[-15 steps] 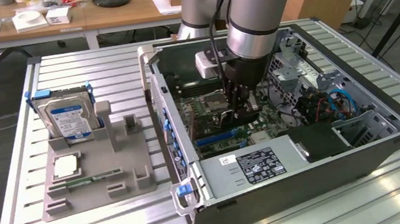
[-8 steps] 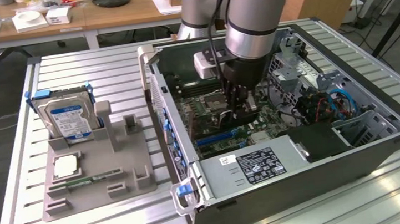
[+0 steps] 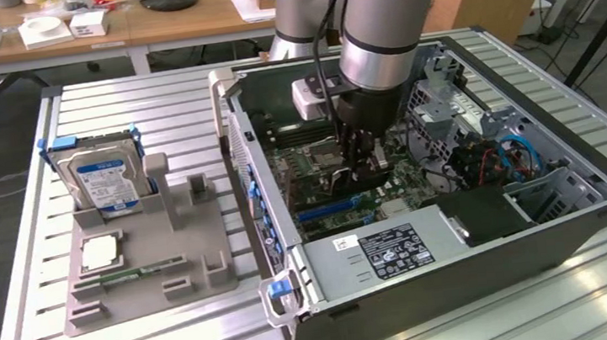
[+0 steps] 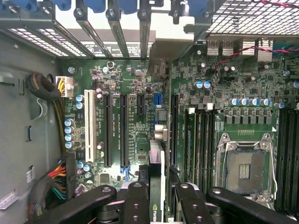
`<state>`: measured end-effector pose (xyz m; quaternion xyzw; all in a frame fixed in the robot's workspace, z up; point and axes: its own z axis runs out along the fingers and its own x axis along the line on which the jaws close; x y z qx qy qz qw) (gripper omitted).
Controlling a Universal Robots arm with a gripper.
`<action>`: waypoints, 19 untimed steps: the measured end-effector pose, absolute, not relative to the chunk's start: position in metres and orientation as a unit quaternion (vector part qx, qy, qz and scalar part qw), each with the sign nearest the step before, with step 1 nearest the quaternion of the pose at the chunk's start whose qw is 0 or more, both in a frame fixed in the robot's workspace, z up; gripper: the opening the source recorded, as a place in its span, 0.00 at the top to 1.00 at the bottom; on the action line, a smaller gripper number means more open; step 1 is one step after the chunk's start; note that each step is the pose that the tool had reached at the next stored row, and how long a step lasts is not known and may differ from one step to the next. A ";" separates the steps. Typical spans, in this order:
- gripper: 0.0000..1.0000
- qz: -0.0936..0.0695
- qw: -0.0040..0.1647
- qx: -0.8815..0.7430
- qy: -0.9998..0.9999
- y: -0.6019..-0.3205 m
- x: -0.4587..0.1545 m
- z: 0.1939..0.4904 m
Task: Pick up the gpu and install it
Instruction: 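Pick up the gpu and move the gpu toward the slot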
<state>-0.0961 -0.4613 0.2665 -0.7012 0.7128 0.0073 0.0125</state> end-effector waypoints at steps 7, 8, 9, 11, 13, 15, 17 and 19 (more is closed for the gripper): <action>0.74 0.007 0.013 -0.701 0.713 -0.462 -0.097 0.266; 0.74 0.007 0.013 -0.701 0.713 -0.462 -0.097 0.266; 0.74 0.007 0.013 -0.701 0.713 -0.462 -0.098 0.266; 0.74 0.007 0.013 -0.701 0.713 -0.462 -0.100 0.266; 0.74 0.007 0.013 -0.701 0.713 -0.462 -0.102 0.266; 0.74 0.007 0.013 -0.701 0.713 -0.462 -0.103 0.266; 0.74 0.007 0.013 -0.701 0.713 -0.462 -0.103 0.266; 0.74 0.007 0.013 -0.701 0.713 -0.462 -0.103 0.266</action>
